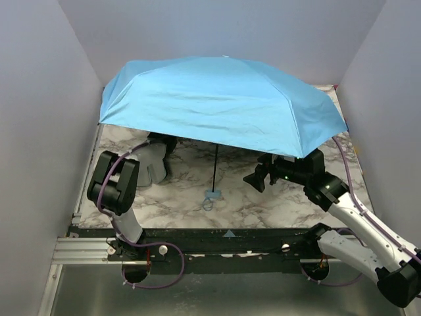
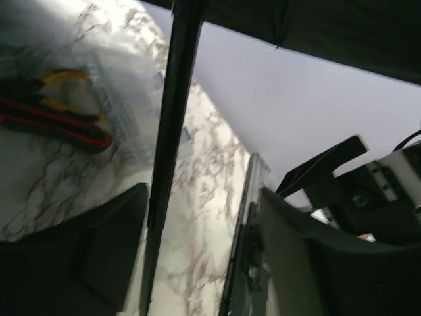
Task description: Open the umbrella
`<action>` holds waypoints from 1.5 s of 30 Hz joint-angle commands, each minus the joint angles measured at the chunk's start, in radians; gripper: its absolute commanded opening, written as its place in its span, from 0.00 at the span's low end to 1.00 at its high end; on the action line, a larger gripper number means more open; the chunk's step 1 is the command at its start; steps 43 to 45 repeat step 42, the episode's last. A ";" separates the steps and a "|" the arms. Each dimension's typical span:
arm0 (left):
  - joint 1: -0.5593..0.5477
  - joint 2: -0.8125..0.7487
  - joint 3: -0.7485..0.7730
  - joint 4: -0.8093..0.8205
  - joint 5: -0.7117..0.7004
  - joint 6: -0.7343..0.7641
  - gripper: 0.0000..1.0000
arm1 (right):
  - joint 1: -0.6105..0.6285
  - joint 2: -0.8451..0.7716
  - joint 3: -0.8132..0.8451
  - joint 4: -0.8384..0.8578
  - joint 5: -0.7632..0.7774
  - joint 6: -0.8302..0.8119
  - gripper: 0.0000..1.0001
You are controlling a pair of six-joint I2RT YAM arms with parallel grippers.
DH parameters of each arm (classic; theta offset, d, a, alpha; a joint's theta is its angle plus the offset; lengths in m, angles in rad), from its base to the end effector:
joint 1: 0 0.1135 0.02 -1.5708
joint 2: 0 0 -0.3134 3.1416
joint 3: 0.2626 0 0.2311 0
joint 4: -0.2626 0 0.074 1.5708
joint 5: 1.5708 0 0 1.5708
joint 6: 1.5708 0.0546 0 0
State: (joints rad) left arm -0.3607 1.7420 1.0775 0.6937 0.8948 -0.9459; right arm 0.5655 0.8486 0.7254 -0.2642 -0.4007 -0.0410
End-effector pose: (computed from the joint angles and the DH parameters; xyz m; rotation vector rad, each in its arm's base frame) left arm 0.3538 -0.1790 0.3351 0.3033 1.8069 -1.6539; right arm 0.1209 0.1020 0.3338 -0.8491 1.8090 0.7333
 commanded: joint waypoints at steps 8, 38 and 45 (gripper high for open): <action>0.134 -0.270 -0.126 -0.534 -0.040 0.361 0.98 | -0.002 -0.058 -0.075 -0.049 0.065 -0.108 1.00; 0.216 -0.994 -0.357 -1.309 -0.887 1.434 0.99 | -0.247 -0.224 -0.183 -0.187 0.277 -0.398 1.00; 0.216 -0.999 -0.352 -1.297 -0.898 1.440 0.99 | -0.262 -0.232 -0.184 -0.198 0.264 -0.402 1.00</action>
